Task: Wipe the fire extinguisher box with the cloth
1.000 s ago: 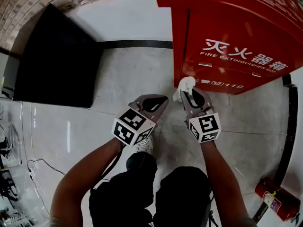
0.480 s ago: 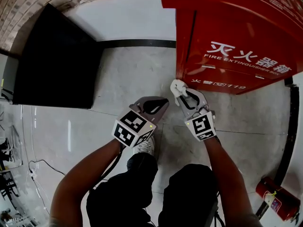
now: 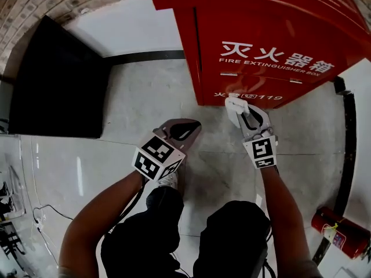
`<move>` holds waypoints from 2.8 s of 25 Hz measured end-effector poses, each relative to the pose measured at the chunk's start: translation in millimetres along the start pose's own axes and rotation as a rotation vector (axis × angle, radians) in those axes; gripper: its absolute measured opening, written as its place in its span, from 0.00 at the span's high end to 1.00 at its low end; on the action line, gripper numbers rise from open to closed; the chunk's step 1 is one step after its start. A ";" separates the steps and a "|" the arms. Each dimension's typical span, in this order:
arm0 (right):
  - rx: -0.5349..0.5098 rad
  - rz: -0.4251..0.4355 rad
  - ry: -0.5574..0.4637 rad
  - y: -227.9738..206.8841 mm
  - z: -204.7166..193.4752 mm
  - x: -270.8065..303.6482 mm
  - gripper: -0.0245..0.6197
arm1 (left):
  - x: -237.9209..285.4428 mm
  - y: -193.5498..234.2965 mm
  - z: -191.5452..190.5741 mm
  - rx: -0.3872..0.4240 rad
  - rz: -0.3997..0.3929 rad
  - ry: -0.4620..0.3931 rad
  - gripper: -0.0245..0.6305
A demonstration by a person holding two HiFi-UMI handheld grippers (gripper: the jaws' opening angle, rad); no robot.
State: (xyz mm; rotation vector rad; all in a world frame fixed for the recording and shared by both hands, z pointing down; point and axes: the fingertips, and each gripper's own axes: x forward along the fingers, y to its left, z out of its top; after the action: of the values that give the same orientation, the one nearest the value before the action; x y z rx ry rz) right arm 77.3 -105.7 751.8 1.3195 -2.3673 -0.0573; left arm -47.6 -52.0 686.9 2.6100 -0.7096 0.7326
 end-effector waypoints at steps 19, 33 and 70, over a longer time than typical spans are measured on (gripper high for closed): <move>0.255 -0.381 0.131 -147.4 -86.7 -105.4 0.79 | 32.1 -57.5 34.8 0.092 -0.050 0.000 0.96; 0.422 -0.084 -0.118 -125.1 58.8 -195.8 0.80 | 20.6 -106.5 109.2 0.196 -0.127 -0.044 0.87; 0.113 0.524 0.034 94.0 259.1 -32.9 0.92 | -162.1 121.9 255.6 0.253 0.124 -0.455 0.76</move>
State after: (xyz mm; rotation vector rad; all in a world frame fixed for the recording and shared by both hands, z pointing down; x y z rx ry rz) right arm -82.6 -70.9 527.6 0.6996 -2.6378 0.2549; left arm -135.0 -203.8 411.6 3.0273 -0.9661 0.2665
